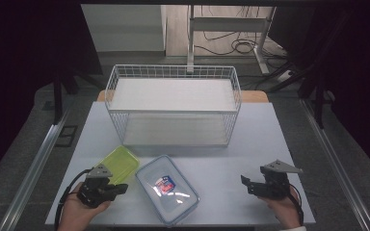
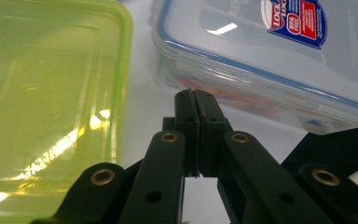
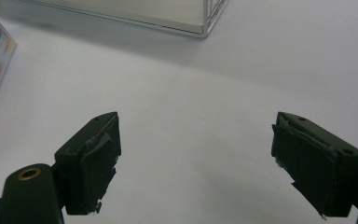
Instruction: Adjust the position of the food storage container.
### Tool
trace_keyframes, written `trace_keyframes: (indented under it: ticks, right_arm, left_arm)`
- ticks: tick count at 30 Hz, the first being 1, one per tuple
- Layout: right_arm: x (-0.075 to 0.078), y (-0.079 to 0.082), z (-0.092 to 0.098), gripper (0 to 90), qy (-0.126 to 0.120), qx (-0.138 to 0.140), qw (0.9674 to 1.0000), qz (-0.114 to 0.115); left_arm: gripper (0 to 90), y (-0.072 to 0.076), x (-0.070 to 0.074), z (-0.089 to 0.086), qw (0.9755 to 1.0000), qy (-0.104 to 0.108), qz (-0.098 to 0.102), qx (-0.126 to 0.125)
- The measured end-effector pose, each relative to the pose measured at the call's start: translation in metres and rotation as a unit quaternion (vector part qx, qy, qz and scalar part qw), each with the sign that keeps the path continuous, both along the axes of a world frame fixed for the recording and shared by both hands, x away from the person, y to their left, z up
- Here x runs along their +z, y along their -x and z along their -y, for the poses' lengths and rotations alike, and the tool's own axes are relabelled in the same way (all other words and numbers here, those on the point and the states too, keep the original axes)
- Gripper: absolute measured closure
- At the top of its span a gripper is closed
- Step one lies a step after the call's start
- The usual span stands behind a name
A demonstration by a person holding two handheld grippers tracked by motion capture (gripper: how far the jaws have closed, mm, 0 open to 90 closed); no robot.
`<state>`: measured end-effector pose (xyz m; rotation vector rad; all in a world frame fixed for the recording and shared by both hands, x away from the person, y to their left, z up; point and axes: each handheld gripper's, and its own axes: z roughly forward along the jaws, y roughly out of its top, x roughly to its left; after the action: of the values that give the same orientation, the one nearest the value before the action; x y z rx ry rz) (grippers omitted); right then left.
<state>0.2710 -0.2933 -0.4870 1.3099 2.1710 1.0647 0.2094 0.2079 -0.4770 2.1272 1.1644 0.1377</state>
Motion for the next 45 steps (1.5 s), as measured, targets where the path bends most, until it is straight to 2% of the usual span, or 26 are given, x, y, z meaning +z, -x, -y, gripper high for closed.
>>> trace_keyframes:
  ticks: [1, 4, 6, 7, 10, 13, 22, 26, 42, 45]
  right_arm:
    - [0.000, 0.000, 0.000, 15.7, 0.000, 0.000, 1.0000, 0.000]
    - [-0.001, 0.000, 0.000, 15.7, 0.000, -0.001, 1.0000, -0.002]
    - [-0.001, 0.000, -0.001, 15.7, 0.001, 0.000, 1.0000, -0.003]
    - [-0.001, 0.000, -0.001, 15.7, 0.001, 0.002, 1.0000, -0.004]
    - [-0.001, 0.000, -0.001, 15.7, 0.000, 0.003, 1.0000, -0.004]
    - [-0.002, 0.001, 0.002, 15.7, 0.001, 0.002, 1.0000, -0.005]
    - [-0.002, 0.000, 0.005, 15.7, -0.001, -0.002, 1.0000, -0.008]
    - [-0.002, 0.001, 0.004, 15.7, -0.001, 0.000, 1.0000, -0.009]
    - [0.000, 0.002, 0.002, 16.3, -0.004, 0.012, 0.9999, -0.007]
    - [0.001, 0.004, 0.000, 22.8, -0.007, 0.030, 0.9995, -0.008]
  left_arm:
    - [89.6, -0.003, -0.003, 0.007, 1.0000, -0.005, -0.005, -0.003]
    - [89.4, -0.007, -0.005, 0.014, 0.9997, -0.001, -0.013, -0.018]
    - [89.5, -0.011, -0.007, 0.020, 0.9994, -0.026, -0.011, -0.021]
    - [89.7, -0.014, -0.010, 0.023, 0.9992, -0.034, -0.015, -0.015]
    - [90.0, -0.016, -0.013, 0.023, 0.9992, -0.032, -0.019, -0.012]
    - [90.0, -0.020, -0.015, 0.027, 0.9988, -0.044, -0.022, -0.008]
    - [90.0, -0.031, -0.014, 0.048, 0.9980, -0.057, -0.021, -0.016]
    - [90.0, -0.040, -0.017, 0.056, 0.9981, -0.049, -0.029, -0.021]
    - [90.0, -0.056, -0.016, 0.087, 0.9969, -0.058, -0.028, -0.044]
    - [90.0, -0.058, -0.017, 0.088, 0.9969, -0.057, -0.028, -0.046]
